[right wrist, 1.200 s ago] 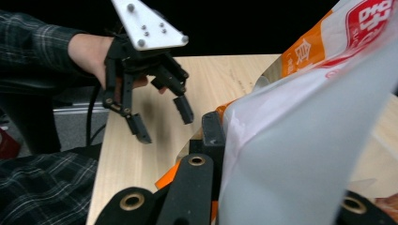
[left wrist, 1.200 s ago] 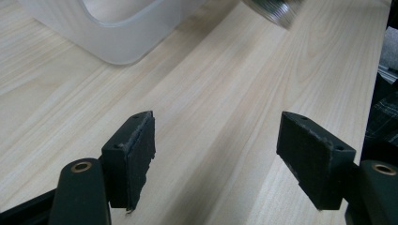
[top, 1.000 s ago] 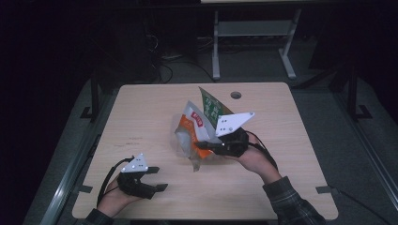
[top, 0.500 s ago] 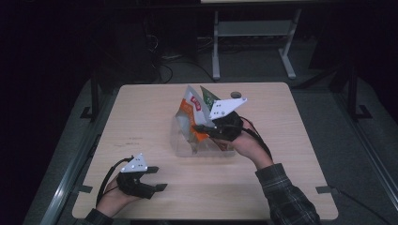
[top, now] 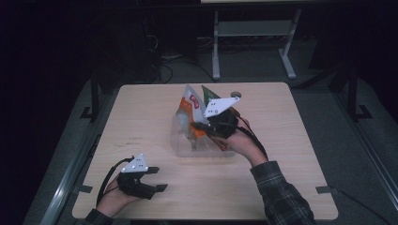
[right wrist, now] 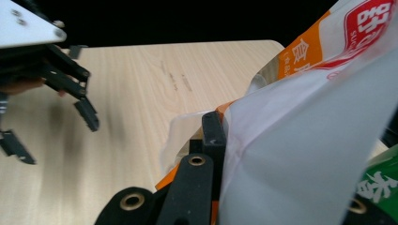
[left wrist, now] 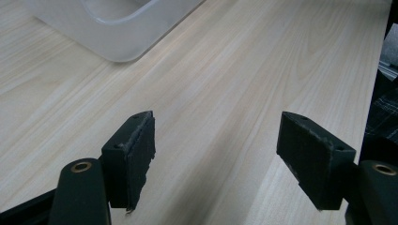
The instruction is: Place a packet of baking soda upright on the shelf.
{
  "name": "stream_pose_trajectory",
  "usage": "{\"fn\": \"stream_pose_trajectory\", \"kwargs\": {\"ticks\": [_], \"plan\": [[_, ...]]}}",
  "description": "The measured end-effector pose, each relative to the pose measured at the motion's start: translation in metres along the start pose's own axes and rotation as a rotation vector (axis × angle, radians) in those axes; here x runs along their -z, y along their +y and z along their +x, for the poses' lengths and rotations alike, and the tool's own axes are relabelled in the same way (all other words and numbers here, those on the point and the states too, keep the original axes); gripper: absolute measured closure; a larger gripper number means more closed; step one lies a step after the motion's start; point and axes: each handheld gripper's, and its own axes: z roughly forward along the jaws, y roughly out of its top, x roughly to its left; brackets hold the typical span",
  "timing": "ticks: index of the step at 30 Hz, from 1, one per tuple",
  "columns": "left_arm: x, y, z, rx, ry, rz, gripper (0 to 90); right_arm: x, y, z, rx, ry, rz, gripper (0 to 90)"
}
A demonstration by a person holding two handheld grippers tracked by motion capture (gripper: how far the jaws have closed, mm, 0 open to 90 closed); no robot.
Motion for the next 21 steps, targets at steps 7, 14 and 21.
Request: {"fn": "stream_pose_trajectory", "kwargs": {"ticks": [7, 14, 21], "plan": [[0.001, 0.000, 0.001, -0.005, 0.003, -0.001, 27.8, -0.010, -0.005, -0.002, -0.009, -0.016, 0.025, 90.0], [0.000, 0.000, -0.001, 0.008, -0.003, -0.011, 27.8, -0.020, -0.011, -0.002, -0.016, -0.008, 0.058, 90.0], [-0.001, 0.000, -0.001, 0.008, -0.009, -0.004, 27.9, -0.030, -0.017, -0.002, -0.038, 0.003, 0.078, 90.0]]}}
